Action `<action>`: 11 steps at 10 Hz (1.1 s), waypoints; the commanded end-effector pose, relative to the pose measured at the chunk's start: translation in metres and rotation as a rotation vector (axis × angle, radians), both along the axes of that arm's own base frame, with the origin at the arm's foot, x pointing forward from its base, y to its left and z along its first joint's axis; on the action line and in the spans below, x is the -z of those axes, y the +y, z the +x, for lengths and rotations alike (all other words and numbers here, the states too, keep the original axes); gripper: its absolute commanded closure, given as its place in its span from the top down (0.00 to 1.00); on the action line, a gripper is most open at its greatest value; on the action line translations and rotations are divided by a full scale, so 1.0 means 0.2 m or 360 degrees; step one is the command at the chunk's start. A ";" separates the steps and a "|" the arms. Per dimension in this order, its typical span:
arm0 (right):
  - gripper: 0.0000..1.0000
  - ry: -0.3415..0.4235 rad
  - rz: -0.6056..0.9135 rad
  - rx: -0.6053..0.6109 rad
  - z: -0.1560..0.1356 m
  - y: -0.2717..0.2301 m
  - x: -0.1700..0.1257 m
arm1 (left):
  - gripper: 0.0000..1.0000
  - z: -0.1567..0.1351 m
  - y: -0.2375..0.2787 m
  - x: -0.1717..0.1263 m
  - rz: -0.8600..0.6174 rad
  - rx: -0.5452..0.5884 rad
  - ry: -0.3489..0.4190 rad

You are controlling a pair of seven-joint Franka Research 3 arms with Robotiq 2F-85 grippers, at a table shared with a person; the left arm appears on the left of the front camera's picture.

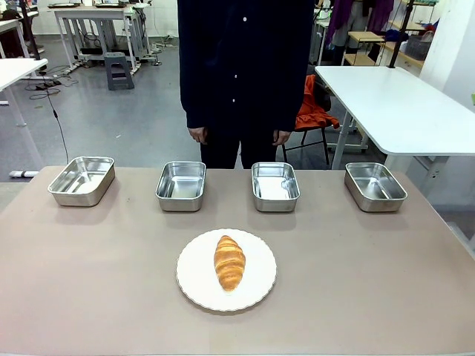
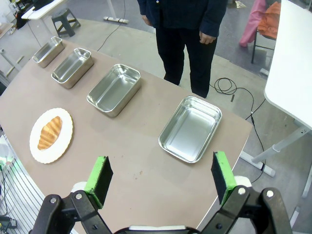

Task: Place the bread in the container.
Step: Place the Butter Roll into the Airtight Container indicated by the human.

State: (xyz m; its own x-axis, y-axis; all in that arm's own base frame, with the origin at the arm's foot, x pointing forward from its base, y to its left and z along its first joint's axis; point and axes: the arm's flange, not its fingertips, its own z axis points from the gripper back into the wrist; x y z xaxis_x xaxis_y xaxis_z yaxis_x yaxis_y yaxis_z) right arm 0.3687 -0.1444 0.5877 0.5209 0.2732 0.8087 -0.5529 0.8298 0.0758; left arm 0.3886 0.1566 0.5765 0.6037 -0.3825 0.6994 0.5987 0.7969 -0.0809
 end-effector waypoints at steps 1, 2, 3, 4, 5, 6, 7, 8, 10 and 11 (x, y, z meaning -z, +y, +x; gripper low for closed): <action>1.00 -0.0009 0.0007 -0.0005 0.00 0.00 0.00 | 1.00 0.00 0.00 -0.01 -0.0003 -0.0013 -0.0001; 1.00 -0.0009 0.0007 -0.0005 0.00 0.00 0.00 | 1.00 0.00 0.00 -0.01 -0.0003 -0.0013 -0.0001; 1.00 -0.0009 0.0007 -0.0005 0.00 0.00 0.00 | 1.00 0.00 0.00 -0.01 -0.0003 -0.0013 -0.0001; 1.00 -0.0009 0.0007 -0.0005 0.00 0.00 0.00 | 1.00 0.00 0.00 -0.01 -0.0003 -0.0013 -0.0001; 1.00 -0.0009 0.0007 -0.0005 0.00 0.00 0.00 | 1.00 0.00 0.00 -0.01 -0.0003 -0.0013 -0.0001; 1.00 -0.0009 0.0007 -0.0005 0.00 0.00 0.00 | 1.00 0.00 0.00 -0.01 -0.0003 -0.0013 -0.0001; 1.00 -0.0009 0.0007 -0.0005 0.00 0.00 0.00 | 1.00 0.00 0.00 -0.01 -0.0003 -0.0013 -0.0001; 1.00 -0.0009 0.0007 -0.0005 0.00 0.00 0.00 | 1.00 0.00 0.00 -0.01 -0.0003 -0.0013 -0.0001; 1.00 -0.0009 0.0007 -0.0005 0.00 0.00 0.00 | 1.00 0.00 0.00 -0.01 -0.0003 -0.0013 -0.0001; 1.00 -0.0009 0.0007 -0.0005 0.00 0.00 0.00 | 1.00 0.00 0.00 -0.01 -0.0003 -0.0013 -0.0001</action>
